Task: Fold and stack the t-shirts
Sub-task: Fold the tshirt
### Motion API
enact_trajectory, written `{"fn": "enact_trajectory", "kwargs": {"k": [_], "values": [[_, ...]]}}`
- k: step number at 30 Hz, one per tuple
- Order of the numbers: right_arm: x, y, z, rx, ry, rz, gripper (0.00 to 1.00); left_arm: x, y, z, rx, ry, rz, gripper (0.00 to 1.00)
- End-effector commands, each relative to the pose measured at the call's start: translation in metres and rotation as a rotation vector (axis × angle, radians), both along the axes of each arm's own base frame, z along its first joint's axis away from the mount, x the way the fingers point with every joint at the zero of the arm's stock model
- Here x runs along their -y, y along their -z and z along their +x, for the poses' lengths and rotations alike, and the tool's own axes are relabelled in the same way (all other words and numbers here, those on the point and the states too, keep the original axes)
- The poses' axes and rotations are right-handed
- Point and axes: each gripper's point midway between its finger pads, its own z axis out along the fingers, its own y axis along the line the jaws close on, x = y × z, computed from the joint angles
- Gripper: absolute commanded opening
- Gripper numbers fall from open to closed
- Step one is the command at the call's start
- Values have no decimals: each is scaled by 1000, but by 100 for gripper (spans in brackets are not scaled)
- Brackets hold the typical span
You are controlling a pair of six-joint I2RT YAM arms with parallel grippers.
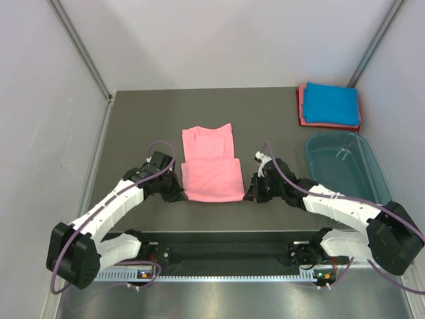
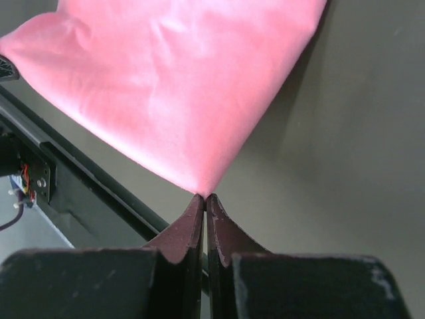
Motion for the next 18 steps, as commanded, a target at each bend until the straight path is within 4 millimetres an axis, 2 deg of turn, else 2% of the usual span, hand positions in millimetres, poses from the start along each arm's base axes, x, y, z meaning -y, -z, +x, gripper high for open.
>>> {"fn": "enact_trajectory", "kwargs": {"k": [1, 6, 7, 9, 10, 12, 13, 14, 15, 16, 18], "values": [[-6, -36, 20, 108, 3, -11, 0, -3, -32, 21, 106, -17, 27, 0], [-7, -56, 45, 161, 33, -31, 0, -8, -54, 48, 188, -46, 72, 0], [-10, -67, 51, 178, 35, -21, 0, -6, -65, 56, 216, -45, 66, 0], [-10, -68, 63, 186, 36, -44, 0, -8, -69, 66, 224, -42, 77, 0], [-14, -79, 72, 210, 40, -37, 0, -7, -76, 76, 238, -44, 77, 0], [-14, -78, 86, 207, 41, -61, 0, -12, -80, 90, 252, -53, 88, 0], [-19, -91, 96, 229, 44, -49, 0, -10, -84, 101, 264, -53, 83, 0], [-21, -87, 101, 213, 37, -62, 0, -11, -86, 108, 273, -46, 84, 0], [-19, -91, 110, 223, 46, -64, 0, -14, -87, 116, 271, -57, 72, 0], [-23, -105, 120, 249, 50, -49, 0, -12, -90, 128, 281, -57, 64, 0], [-19, -105, 135, 244, 65, -61, 0, -14, -96, 142, 300, -56, 52, 0]]}}
